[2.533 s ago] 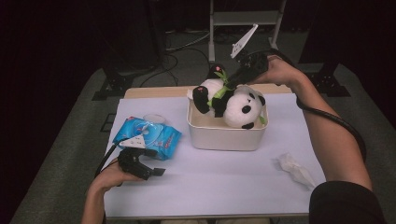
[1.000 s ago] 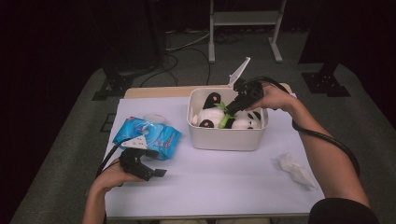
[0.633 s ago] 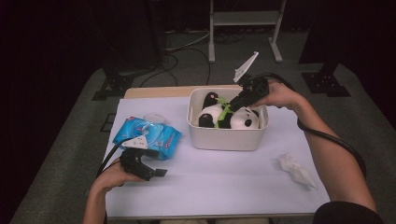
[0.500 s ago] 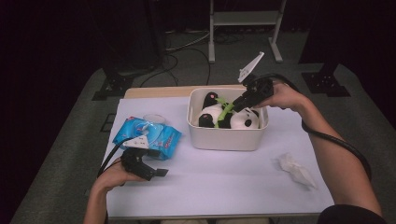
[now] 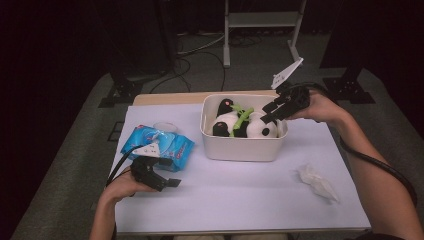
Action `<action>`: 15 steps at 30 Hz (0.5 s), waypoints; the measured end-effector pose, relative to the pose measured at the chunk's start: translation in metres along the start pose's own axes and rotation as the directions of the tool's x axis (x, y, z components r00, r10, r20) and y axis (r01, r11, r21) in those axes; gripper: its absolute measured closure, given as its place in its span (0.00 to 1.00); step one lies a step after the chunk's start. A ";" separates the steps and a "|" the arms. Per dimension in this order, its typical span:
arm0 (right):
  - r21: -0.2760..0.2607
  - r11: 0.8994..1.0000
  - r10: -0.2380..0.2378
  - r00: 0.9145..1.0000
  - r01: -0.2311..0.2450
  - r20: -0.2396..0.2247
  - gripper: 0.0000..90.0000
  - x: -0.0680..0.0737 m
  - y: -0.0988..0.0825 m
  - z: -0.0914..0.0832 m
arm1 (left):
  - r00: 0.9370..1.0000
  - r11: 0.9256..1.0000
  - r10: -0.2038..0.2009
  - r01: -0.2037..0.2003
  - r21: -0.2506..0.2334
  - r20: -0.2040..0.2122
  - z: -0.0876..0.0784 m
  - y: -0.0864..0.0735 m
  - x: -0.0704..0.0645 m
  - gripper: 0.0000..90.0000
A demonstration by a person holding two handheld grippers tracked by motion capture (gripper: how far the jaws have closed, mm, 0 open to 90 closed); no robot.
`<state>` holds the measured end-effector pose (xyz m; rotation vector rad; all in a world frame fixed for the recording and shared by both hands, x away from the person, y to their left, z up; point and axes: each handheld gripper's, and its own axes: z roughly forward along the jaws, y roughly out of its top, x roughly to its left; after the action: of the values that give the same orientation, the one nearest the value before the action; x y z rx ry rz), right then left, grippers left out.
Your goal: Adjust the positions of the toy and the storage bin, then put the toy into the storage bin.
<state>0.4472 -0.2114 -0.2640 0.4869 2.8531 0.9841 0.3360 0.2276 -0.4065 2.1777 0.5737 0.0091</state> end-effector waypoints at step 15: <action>-0.026 0.999 0.020 1.000 -0.020 -0.003 0.50 0.014 -0.022 0.003 | 1.000 1.000 0.011 -0.011 -0.005 -0.013 -0.004 0.001 -0.006 0.11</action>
<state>0.4291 -0.2212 -0.2794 0.5133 2.8391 1.0242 0.3305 0.2281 -0.4021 2.1771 0.5683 0.0309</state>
